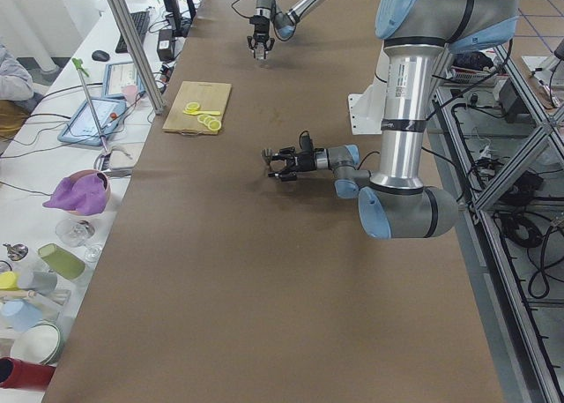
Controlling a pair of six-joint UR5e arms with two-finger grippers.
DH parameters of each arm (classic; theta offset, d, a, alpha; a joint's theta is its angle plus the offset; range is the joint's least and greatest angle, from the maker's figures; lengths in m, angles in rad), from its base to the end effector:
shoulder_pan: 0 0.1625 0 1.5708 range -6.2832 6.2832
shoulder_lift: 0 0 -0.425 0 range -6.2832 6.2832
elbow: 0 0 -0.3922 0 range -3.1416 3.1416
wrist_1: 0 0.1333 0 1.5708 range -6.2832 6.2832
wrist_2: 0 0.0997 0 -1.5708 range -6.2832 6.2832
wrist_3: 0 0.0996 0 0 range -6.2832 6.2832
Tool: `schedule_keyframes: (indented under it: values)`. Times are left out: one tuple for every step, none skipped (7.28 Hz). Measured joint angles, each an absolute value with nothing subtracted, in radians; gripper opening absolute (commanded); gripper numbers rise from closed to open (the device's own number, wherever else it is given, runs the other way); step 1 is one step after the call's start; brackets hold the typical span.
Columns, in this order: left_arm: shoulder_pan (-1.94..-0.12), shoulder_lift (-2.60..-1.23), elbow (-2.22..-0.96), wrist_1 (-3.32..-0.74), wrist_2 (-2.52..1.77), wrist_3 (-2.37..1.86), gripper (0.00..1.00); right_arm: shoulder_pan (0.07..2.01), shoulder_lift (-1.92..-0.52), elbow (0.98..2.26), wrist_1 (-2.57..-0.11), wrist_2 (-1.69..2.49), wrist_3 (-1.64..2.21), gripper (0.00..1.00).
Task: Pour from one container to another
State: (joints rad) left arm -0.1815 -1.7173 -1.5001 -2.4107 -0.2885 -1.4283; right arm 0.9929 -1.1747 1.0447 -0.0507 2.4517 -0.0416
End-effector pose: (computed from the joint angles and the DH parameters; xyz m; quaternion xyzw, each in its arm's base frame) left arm 0.4862 -0.3218 0.4914 0.5866 0.2631 -0.2783 0.7136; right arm -0.2986 -0.5612 0.5188 0.4718 -0.4692 -0.4718 0.5784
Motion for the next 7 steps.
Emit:
schedule_keyframes:
  values:
    - [-0.189,-1.730,-1.495,-2.391,-0.289,-1.429,0.72,1.013,-1.173,1.064,-0.060,2.456,-0.042,0.00]
    - [-0.193,-1.741,-1.491,-2.380,-0.290,-1.429,0.70,1.030,-1.170,1.079,-0.065,2.457,-0.044,0.00]
    - [-0.194,-1.752,-1.482,-2.375,-0.291,-1.429,0.58,1.043,-1.164,1.090,-0.067,2.455,-0.045,0.00]
    - [-0.194,-1.764,-1.471,-2.373,-0.292,-1.430,0.47,1.049,-1.160,1.095,-0.069,2.452,-0.048,0.00]
    - [-0.195,-1.770,-1.465,-2.371,-0.293,-1.430,0.36,1.050,-1.158,1.097,-0.071,2.451,-0.050,0.00]
    - [-0.196,-1.772,-1.463,-2.371,-0.293,-1.429,0.25,1.050,-1.152,1.098,-0.073,2.452,-0.048,0.00]
    - [-0.196,-1.772,-1.463,-2.366,-0.292,-1.429,0.19,1.052,-1.141,1.102,-0.088,2.455,-0.045,0.00]
